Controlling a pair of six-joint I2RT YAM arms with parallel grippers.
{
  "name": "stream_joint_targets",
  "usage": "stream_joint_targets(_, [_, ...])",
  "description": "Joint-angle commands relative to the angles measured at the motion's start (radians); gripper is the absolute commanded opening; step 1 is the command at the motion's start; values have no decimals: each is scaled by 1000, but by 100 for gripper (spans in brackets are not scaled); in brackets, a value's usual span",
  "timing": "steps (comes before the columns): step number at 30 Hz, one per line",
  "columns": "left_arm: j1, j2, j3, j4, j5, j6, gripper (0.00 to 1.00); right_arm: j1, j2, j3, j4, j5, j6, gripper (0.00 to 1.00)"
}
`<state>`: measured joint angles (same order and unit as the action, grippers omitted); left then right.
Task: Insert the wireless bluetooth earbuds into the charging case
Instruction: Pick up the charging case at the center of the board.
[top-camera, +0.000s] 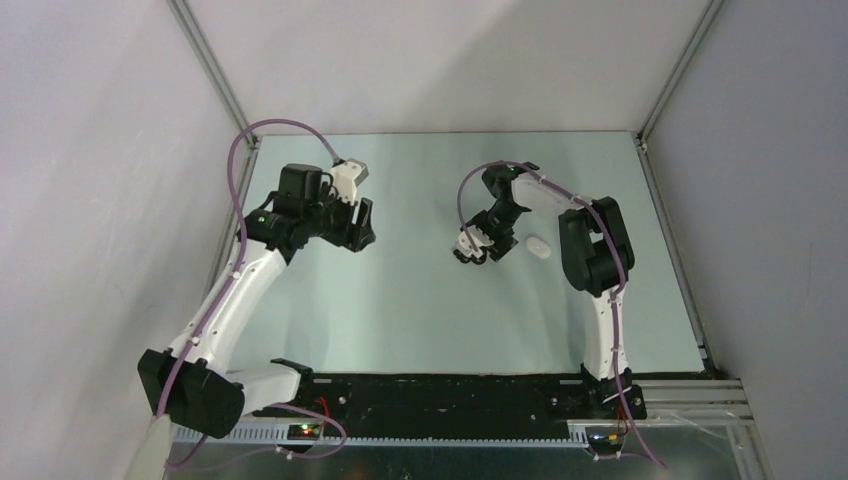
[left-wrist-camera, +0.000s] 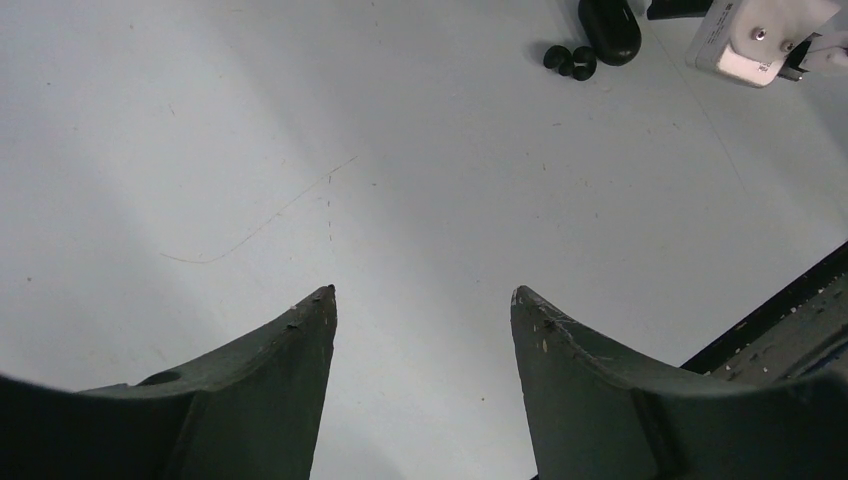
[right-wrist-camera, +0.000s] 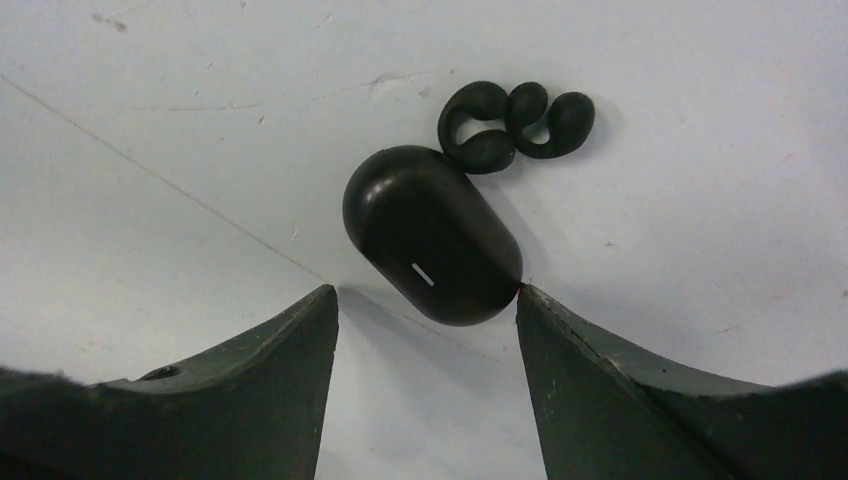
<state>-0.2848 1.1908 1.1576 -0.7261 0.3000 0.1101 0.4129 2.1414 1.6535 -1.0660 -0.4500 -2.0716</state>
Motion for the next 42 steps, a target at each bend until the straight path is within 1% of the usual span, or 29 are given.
stream_joint_targets(1, [9, -14, 12, 3, 22, 23, 69, 8, 26, 47, -88, 53, -385, 69])
stream_joint_targets(4, [9, -8, 11, 4, 38, 18, 69, 23, 34, 53, -125, 74, -394, 67])
stream_joint_targets(7, [9, -2, 15, 3, 53, 11, 69, 33, 29, 44, -140, 71, -383, 68])
stream_joint_targets(12, [9, 12, 29, 5, 61, 8, 69, 53, 36, 47, -119, 52, -307, 69])
stream_joint_targets(17, [10, 18, 37, 6, 70, 1, 69, 62, 48, 75, -134, 46, -269, 67])
stream_joint_targets(20, [9, 17, 34, 10, 72, -3, 69, 62, 48, 72, -147, 60, -257, 60])
stream_joint_targets(21, [10, 17, 33, 10, 74, -3, 69, 62, 48, 72, -153, 62, -252, 55])
stream_joint_targets(23, [10, 18, 33, 13, 75, -4, 69, 64, 45, 70, -159, 69, -228, 50])
stream_joint_targets(26, [10, 20, 34, 15, 78, -9, 69, 63, 38, 61, -160, 66, -192, 46])
stream_joint_targets(28, [9, 28, 38, 17, 85, -15, 69, 63, 26, 51, -154, 64, -154, 41])
stream_joint_targets(30, [10, 37, 43, 27, 92, -32, 69, 57, 3, 39, -135, 40, -51, 35])
stream_joint_targets(31, [10, 42, 47, 41, 93, -55, 69, 52, -23, 30, -128, 5, -15, 34])
stream_joint_targets(33, [10, 60, 51, 73, 110, -92, 69, 31, -87, 2, -89, -62, 118, 32])
stream_joint_targets(34, [10, 74, 53, 86, 129, -111, 69, 26, -119, -14, -30, -87, 250, 32])
stream_joint_targets(35, [10, 82, 60, 118, 139, -149, 69, 15, -188, -49, 8, -139, 322, 31])
stream_joint_targets(36, [10, 101, 63, 137, 162, -167, 68, 11, -223, -83, 78, -164, 473, 31])
stream_joint_targets(37, [9, 111, 74, 181, 172, -207, 68, 4, -300, -103, 113, -198, 541, 31])
stream_joint_targets(38, [9, 126, 79, 243, 202, -227, 69, 3, -337, -152, 201, -210, 688, 30])
stream_joint_targets(39, [9, 136, 83, 281, 241, -272, 69, 4, -419, -179, 250, -208, 762, 30])
stream_joint_targets(40, [6, 138, 83, 371, 261, -295, 69, 6, -461, -228, 346, -197, 881, 30])
stream_joint_targets(41, [3, 139, 79, 420, 298, -332, 69, 16, -529, -247, 385, -184, 938, 29])
stream_joint_targets(42, [-7, 141, 78, 504, 311, -349, 69, 22, -562, -275, 459, -150, 1045, 29])
